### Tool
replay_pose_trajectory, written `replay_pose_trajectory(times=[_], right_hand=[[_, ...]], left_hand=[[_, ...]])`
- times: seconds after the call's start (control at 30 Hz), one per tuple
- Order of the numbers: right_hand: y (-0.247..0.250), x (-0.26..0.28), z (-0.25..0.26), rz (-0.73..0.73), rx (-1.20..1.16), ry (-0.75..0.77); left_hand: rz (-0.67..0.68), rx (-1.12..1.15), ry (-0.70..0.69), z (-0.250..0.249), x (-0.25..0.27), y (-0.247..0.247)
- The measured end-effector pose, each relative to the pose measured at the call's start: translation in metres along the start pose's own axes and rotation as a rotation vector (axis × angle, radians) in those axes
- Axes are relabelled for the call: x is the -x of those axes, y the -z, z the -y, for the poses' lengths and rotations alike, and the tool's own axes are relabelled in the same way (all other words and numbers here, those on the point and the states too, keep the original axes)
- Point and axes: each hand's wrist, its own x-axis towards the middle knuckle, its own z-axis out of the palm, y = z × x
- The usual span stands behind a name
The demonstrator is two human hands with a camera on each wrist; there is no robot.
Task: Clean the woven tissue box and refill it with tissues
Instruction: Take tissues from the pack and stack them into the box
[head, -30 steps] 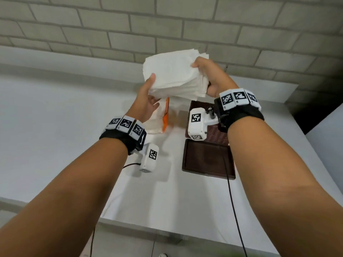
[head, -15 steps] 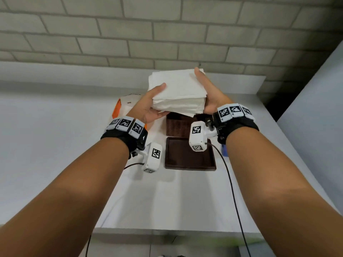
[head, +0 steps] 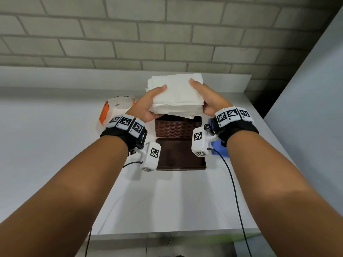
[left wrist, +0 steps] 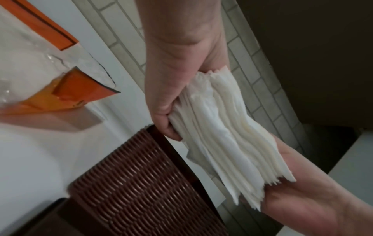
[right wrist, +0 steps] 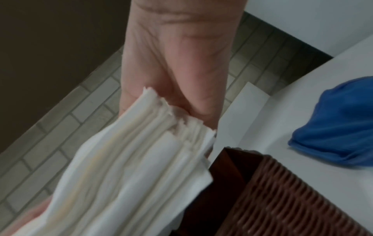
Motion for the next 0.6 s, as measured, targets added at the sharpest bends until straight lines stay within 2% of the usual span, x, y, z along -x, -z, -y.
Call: replay_pose_trajectory(times=[0.13,0.27,0.33,0.4,0.5,0.6], right_hand=[[0.000,0.001,-0.002,0.018,0.061,-0.008],[0.010,-0.010,-0.009,-0.190,0.172,-0.061],[0.012,-0.021,-0.015,-0.223,0.234,-0.062],[0.009,-0.024,-0.017,-0.216,0.245,-0.057],[0.006,-0.017,-0.012,-0.125,0.195,-0.098],[0.001,-0.012,-0.008,-0.084,0.320,-0.140]], left_hand=[[-0.044,-0.124,0.002,0.001,0.000,-0.006],[-0.206,-0.364,0.001,0.008,-0.028,0.000],[-0.227,-0.425,-0.008,0.010,-0.041,0.000],[-0.215,-0.455,-0.019,0.006,-0.035,-0.009],[-0.236,-0.575,-0.027,0.004,-0.033,-0.014],[-0.238,-0.746,-0.046,0.004,-0.033,-0.019]])
